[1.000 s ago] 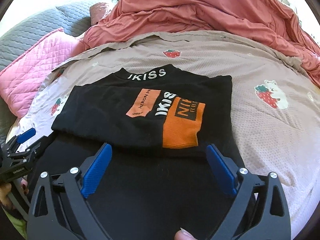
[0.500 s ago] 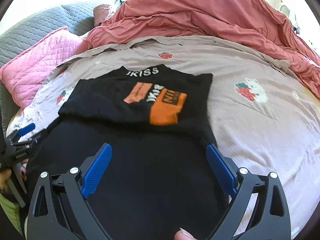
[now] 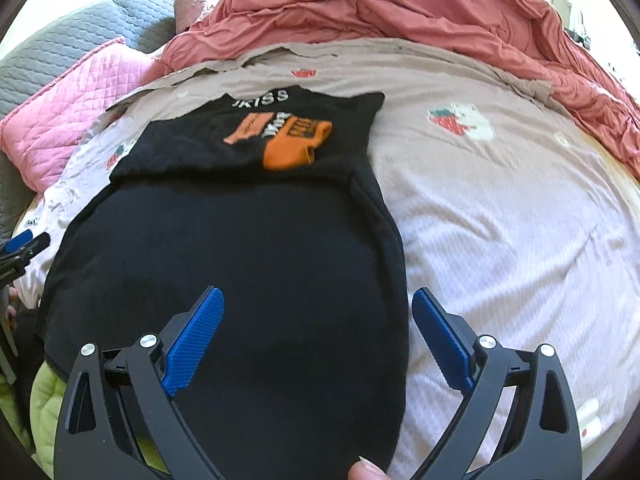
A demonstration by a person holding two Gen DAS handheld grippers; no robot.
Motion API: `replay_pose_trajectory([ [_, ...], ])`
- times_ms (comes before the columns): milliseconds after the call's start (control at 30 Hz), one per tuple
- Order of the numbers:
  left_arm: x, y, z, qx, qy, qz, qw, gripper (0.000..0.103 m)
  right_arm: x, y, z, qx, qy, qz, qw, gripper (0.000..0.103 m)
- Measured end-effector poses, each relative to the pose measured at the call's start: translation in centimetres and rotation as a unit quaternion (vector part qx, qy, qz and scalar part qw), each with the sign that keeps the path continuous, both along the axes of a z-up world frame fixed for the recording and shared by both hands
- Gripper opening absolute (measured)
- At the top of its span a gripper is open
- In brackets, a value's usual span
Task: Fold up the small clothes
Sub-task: 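Move both open tools to the hem of the black shirt, then close both tools on the shirt hem and lift it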
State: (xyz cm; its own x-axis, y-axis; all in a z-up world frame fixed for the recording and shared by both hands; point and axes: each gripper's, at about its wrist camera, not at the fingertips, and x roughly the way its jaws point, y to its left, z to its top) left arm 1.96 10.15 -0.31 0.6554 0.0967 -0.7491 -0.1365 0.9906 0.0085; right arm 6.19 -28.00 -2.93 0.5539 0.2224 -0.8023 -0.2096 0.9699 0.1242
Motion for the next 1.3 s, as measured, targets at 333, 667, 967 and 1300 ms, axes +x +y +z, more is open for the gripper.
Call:
replay_pose_trajectory([
  [333,-1.7,1.0,-1.8,-0.071,0.046,-0.017,0.9963,0.081,-2.7,-1.7,-1.1,-0.003,0.025,-0.005,1.0,0.094],
  [667,-1.6,-1.4,-4.1,-0.083,0.095,-0.055,0.9905,0.051,-4.4,-3.9,-1.9,0.022,0.054,0.0,0.998,0.082],
  [967,-1.8,-0.6,-4.1,-0.107,0.097,-0.047,0.9885,0.043,-5.5,-3.7,-1.9,0.038,0.063,0.033,0.997,0.011],
  [1300,-1.8,0.0,-4.4,-0.129,0.1,-0.04,0.9858,0.034,-5.0,-4.2,-2.9,0.077,0.076,0.032,0.994,0.03],
])
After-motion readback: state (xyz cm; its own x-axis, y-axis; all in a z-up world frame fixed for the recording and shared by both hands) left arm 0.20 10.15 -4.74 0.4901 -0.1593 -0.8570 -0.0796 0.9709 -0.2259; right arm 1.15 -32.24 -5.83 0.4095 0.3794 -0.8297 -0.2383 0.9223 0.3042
